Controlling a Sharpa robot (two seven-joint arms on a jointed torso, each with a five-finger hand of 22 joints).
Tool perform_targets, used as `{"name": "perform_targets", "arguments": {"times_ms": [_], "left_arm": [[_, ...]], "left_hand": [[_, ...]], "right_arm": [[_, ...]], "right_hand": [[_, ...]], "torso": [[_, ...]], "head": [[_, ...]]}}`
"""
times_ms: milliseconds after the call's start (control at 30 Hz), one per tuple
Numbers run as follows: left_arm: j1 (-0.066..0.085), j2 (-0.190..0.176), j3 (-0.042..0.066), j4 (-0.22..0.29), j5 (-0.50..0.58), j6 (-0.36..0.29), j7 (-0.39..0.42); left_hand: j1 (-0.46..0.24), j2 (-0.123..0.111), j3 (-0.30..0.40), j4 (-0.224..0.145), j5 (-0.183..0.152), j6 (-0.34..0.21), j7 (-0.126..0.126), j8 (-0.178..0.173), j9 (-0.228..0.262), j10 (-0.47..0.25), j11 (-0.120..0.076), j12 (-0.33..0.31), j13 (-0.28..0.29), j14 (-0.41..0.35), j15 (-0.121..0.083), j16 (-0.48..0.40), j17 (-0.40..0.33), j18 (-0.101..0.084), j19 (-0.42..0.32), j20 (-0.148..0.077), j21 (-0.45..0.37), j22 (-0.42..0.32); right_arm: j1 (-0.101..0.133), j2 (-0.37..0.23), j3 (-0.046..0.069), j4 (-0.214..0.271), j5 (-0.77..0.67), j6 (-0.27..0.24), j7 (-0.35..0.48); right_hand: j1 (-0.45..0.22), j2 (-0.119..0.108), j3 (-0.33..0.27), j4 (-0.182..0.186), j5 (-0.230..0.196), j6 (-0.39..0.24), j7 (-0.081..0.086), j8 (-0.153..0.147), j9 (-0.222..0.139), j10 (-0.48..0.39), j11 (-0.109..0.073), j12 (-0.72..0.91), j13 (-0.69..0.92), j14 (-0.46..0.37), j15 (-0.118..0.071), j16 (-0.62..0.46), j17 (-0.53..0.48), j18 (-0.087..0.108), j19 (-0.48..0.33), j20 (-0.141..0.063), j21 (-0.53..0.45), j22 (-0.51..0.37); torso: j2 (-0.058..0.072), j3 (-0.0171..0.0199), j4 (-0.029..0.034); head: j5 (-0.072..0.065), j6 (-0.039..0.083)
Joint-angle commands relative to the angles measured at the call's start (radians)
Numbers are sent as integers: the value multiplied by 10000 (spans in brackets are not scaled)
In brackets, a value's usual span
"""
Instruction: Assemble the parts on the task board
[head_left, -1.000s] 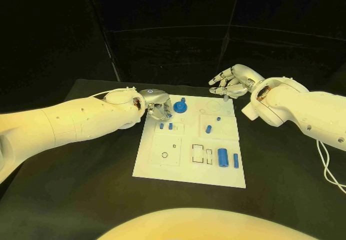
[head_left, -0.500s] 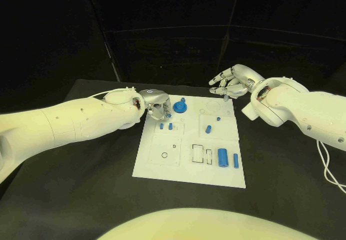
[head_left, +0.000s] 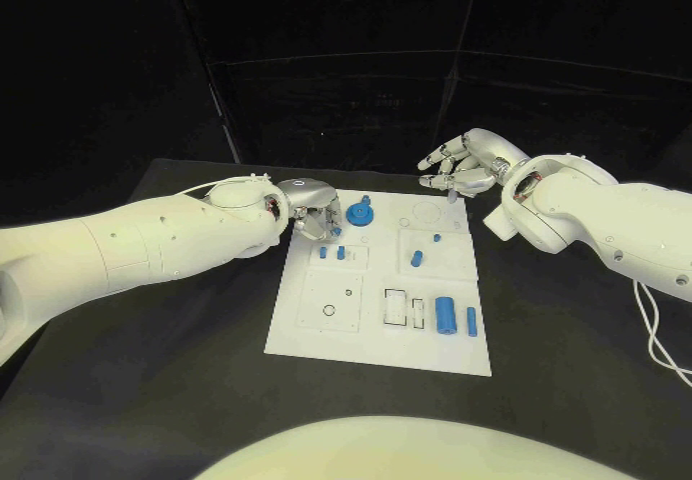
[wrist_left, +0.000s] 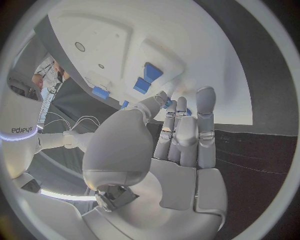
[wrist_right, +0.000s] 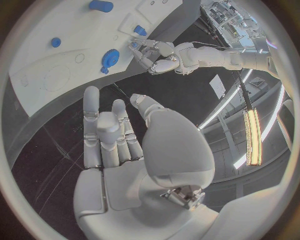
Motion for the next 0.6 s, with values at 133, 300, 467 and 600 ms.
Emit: {"name": "perform_targets", "arguments": {"times_ms": [133,300,467,600], "left_arm": [[-4,-30,-10,-12,5,218,-54],[-4,-32,-10,-30,5,237,-71],[-4,-32,-10,-56,5,259,-81],[-4,-28,-10,-63,5,234,-63]], "left_hand": [[95,-9,71,-12,-6,79,9,-36,18,85,-3,-67,17,66,3,40,-38,-151,46,-10,50,9],[95,-9,71,-12,-6,79,9,-36,18,85,-3,-67,17,66,3,40,-38,-151,46,-10,50,9],[115,-3,88,-24,-6,87,7,-39,20,91,-4,-74,17,65,2,42,-40,-152,46,-11,53,16],[115,-3,88,-24,-6,87,7,-39,20,91,-4,-74,17,65,2,42,-40,-152,46,-11,53,16]], "right_arm": [[18,-7,7,9,23,-56,106],[18,-7,7,7,23,-57,108],[18,-8,7,6,23,-58,110],[18,-4,7,2,23,-59,114]], "right_hand": [[98,-10,-7,59,31,10,-5,47,15,-38,-38,61,-18,-23,-18,-33,12,135,62,17,-35,-16],[98,-10,-7,59,31,10,-5,47,15,-38,-38,61,-18,-23,-18,-33,12,135,62,17,-35,-16],[98,-10,-7,59,31,10,-5,47,15,-38,-38,61,-18,-23,-18,-33,12,135,62,17,-35,-16],[98,-10,-7,59,31,10,-5,47,15,-38,-38,61,-18,-23,-18,-33,12,135,62,17,-35,-16]], "torso": [[3,-1,-2],[3,0,-3],[0,2,-5],[4,0,-3]], "head": [[5,0],[5,-2],[2,-2],[-4,-2]]}}
